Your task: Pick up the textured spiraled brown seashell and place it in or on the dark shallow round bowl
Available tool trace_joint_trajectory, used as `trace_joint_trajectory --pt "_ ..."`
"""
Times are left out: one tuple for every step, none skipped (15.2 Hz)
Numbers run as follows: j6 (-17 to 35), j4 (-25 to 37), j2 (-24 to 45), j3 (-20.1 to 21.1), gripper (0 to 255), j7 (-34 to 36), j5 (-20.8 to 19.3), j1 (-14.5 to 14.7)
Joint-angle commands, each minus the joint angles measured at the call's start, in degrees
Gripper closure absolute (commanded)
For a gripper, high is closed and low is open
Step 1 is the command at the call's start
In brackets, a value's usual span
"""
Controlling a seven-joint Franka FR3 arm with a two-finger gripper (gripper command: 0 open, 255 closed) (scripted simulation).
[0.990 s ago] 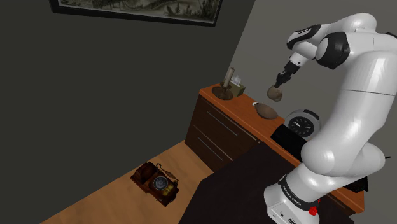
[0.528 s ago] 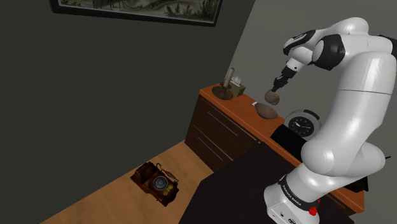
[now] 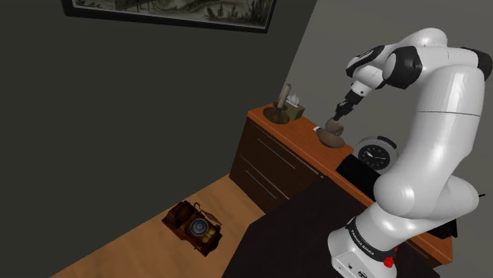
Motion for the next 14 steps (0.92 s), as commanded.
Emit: trace_joint_trajectory --pt "1.2 -0.6 0.6 0.3 255 -0.4 0.5 0.0" --pt "1.7 -0.8 1.0 0.4 255 -0.6 0.7 -0.1" --pt "2.3 -1.0 1.4 0.5 255 -0.8 0.9 -0.2" --pt "2.8 -1.2 1.8 0.7 255 -1.0 1.2 -0.3" --pt "3.3 -1.4 2.2 0.8 255 -1.2 1.4 -0.3" --pt "4.2 -1.6 2.9 1.1 255 -1.6 1.9 -0.5" --pt "4.2 -1.6 2.9 1.1 255 -1.6 1.9 -0.5" --pt "4.2 -1.6 2.9 1.1 255 -1.6 1.9 -0.5" --pt "4.2 -1.6 2.9 1.1 255 -1.6 1.9 -0.5" --pt "4.2 -1.6 2.9 1.1 255 -1.6 1.9 -0.5" --pt "4.2 -1.6 2.9 1.1 255 -1.6 1.9 -0.5" --pt "4.2 -1.6 2.9 1.1 255 -1.6 1.9 -0.5" --pt "4.2 -1.6 2.9 1.1 255 -1.6 1.9 -0.5" --pt "4.2 -1.6 2.9 1.1 255 -1.6 1.9 -0.5"
